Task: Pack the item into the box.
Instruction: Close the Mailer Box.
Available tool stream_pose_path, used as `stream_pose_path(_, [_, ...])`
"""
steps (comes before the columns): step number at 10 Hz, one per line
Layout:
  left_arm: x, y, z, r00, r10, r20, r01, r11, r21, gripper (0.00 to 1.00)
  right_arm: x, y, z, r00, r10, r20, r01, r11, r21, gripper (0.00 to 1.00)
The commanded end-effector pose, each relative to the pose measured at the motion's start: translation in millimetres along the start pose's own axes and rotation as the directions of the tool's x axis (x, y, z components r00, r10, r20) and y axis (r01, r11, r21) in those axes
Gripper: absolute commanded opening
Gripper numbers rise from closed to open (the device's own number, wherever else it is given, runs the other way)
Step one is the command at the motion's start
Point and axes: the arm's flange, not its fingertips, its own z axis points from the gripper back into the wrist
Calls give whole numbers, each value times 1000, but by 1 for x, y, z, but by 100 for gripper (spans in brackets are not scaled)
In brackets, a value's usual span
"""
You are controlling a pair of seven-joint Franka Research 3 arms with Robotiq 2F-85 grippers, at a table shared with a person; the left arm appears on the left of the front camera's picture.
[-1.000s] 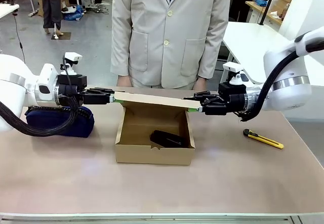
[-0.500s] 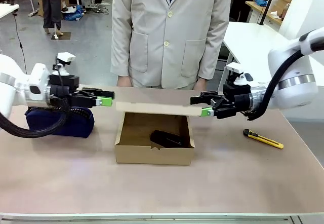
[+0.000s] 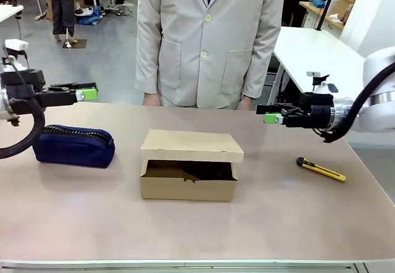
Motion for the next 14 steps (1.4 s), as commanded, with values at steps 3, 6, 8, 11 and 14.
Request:
stream_pose_path(3, [-28,7,-65,991,133,-15,-133,972,-192,100,-3,-2,-72,998,-45,-48,44,998,-35,100])
stream_pose_path(6, [-52,3,-101,956,256,-145,-283,935,-213,100,-10,-3,-87,994,-11,-112,-8,986,-165,100])
stream_pose_path(8, [-51,-3,-89,989,139,-58,-148,967,-209,100,-15,6,-89,995,-37,-95,37,999,-8,100])
stream_pose_path(11, [-67,-7,-104,989,42,-140,-74,970,-231,100,-21,6,-98,988,33,-153,-34,999,-6,100])
stream_pose_path(14, [-78,-21,-112,971,-168,-170,122,960,-251,100,-33,18,-103,969,136,-205,-131,991,34,100])
